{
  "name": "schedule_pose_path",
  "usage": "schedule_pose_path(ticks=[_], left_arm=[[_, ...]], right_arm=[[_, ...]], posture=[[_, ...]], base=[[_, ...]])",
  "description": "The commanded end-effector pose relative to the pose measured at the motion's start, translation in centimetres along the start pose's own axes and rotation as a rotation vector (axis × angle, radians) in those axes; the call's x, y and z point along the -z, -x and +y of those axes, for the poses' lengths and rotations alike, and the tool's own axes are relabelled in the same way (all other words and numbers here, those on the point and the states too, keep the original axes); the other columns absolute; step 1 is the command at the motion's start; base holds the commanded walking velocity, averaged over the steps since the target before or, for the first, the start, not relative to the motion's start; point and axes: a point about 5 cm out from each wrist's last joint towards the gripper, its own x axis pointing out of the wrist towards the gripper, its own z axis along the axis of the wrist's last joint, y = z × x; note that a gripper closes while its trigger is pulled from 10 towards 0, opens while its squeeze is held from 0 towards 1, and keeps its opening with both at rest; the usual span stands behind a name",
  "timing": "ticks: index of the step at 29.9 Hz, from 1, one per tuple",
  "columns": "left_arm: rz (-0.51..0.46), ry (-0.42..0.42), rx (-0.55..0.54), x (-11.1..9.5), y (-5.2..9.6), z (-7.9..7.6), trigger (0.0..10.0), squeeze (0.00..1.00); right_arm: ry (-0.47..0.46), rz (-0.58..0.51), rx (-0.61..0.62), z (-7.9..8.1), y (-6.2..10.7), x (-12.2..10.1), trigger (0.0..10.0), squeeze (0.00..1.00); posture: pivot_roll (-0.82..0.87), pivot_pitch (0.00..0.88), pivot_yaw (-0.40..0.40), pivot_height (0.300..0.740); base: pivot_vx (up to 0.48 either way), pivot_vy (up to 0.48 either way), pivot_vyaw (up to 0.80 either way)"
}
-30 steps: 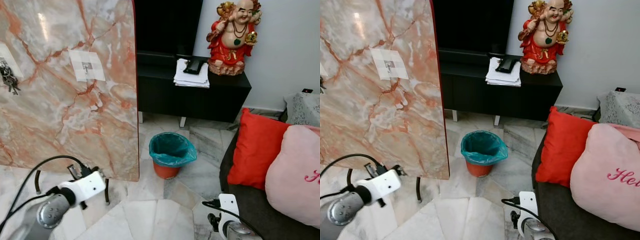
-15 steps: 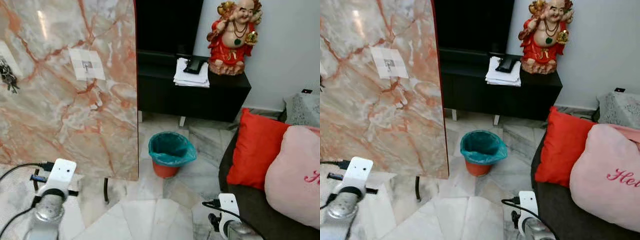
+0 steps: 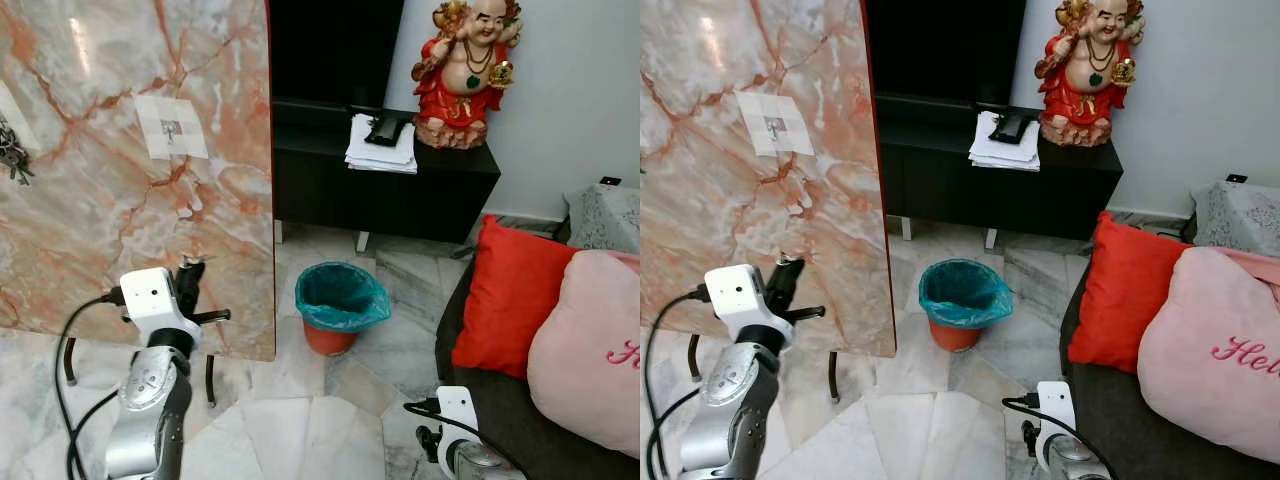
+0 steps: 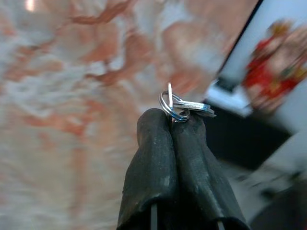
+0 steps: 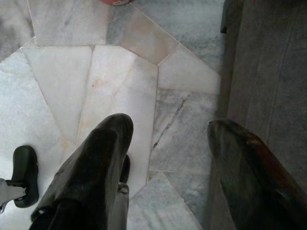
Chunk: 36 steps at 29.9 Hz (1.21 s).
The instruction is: Hang keys on a hook
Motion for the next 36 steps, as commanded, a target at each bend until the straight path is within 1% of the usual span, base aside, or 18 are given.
schedule_pose_path(ticks=[1,5,7,8,9,10,12,13,15,16,17,19,20,25,26,36], left_arm=[[-0.062,0.071,0.065,-1.8,-0.4,-1.3,10.0,0.0],[-0.084,0.086,0.091,-2.4,-0.5,-1.6,10.0,0.0],[-0.112,0.113,0.206,-3.6,-0.5,-2.7,10.0,0.0],[-0.099,0.115,0.265,-3.9,-0.4,-3.1,10.0,0.0],[-0.099,0.115,0.265,-3.9,-0.4,-3.1,10.0,0.0],[-0.061,0.077,0.372,-3.9,0.0,-3.7,10.0,0.0],[0.0,0.044,0.5,-3.7,0.7,-4.2,10.0,0.0],[0.0,0.044,0.5,-3.7,0.7,-4.2,10.0,0.0],[0.055,0.015,0.588,-3.5,1.3,-4.3,10.0,0.0],[0.101,-0.018,0.653,-3.2,1.9,-4.3,10.0,0.0],[0.123,-0.027,0.674,-3.1,2.1,-4.3,10.0,0.0],[0.151,-0.054,0.709,-3.0,2.3,-4.2,10.0,0.0],[0.153,-0.053,0.717,-3.1,2.3,-4.2,10.0,0.0],[0.132,-0.054,0.758,-3.6,2.4,-4.5,10.0,0.0],[0.111,-0.063,0.766,-3.8,2.4,-4.7,10.0,0.0],[0.109,-0.091,0.794,-3.8,2.6,-4.9,10.0,0.0]], right_arm=[[-0.002,-0.011,0.008,-0.2,0.0,-0.2,10.0,0.0],[-0.004,-0.012,0.008,-0.2,0.0,-0.2,10.0,0.0],[-0.004,-0.014,0.007,-0.2,0.0,-0.2,10.0,0.0],[-0.003,-0.014,0.008,-0.2,0.0,-0.2,10.0,0.0],[-0.003,-0.014,0.008,-0.2,0.0,-0.2,10.0,0.0],[-0.004,-0.015,0.009,-0.2,0.0,-0.2,10.0,0.0],[-0.004,-0.016,0.009,-0.2,0.0,-0.2,10.0,0.0],[-0.004,-0.016,0.009,-0.2,0.0,-0.2,10.0,0.0],[-0.003,-0.016,0.01,-0.2,0.0,-0.2,10.0,0.0],[-0.004,-0.016,0.011,-0.2,0.0,-0.2,10.0,0.0],[-0.004,-0.016,0.011,-0.2,0.0,-0.2,10.0,0.0],[-0.004,-0.016,0.012,-0.2,0.0,-0.2,10.0,0.0],[-0.005,-0.017,0.012,-0.2,0.0,-0.2,10.0,0.0],[-0.006,-0.019,0.015,-0.3,0.0,-0.2,10.0,0.0],[-0.007,-0.02,0.015,-0.3,0.0,-0.3,10.0,0.0],[-0.008,-0.025,0.018,-0.3,0.0,-0.3,10.0,0.0]], posture=[[0.01,0.0,-0.096,0.74],[0.01,0.0,-0.095,0.74],[0.01,0.0,-0.095,0.74],[0.01,0.0,-0.095,0.74],[0.01,0.0,-0.095,0.74],[0.01,0.0,-0.095,0.74],[0.01,0.0,-0.095,0.74],[0.01,0.0,-0.095,0.74],[0.01,0.0,-0.096,0.74],[0.01,0.0,-0.095,0.74],[0.01,0.0,-0.096,0.74],[0.01,0.0,-0.096,0.74],[0.01,0.0,-0.096,0.74],[0.01,0.0,-0.1,0.74],[0.01,0.0,-0.101,0.74],[0.01,0.0,-0.104,0.74]], base=[[0.0,0.0,0.0],[0.0,0.0,0.0],[0.0,0.0,0.0],[0.0,0.0,0.0],[0.0,0.0,0.0],[0.0,0.0,0.0],[0.0,0.0,0.0],[0.0,0.0,0.0],[0.0,0.0,0.0],[0.0,0.0,0.0],[0.0,0.0,0.0],[0.0,0.0,0.0],[0.0,0.0,0.0],[0.0,0.0,0.0],[0.0,0.0,0.0],[0.0,0.0,0.0]])
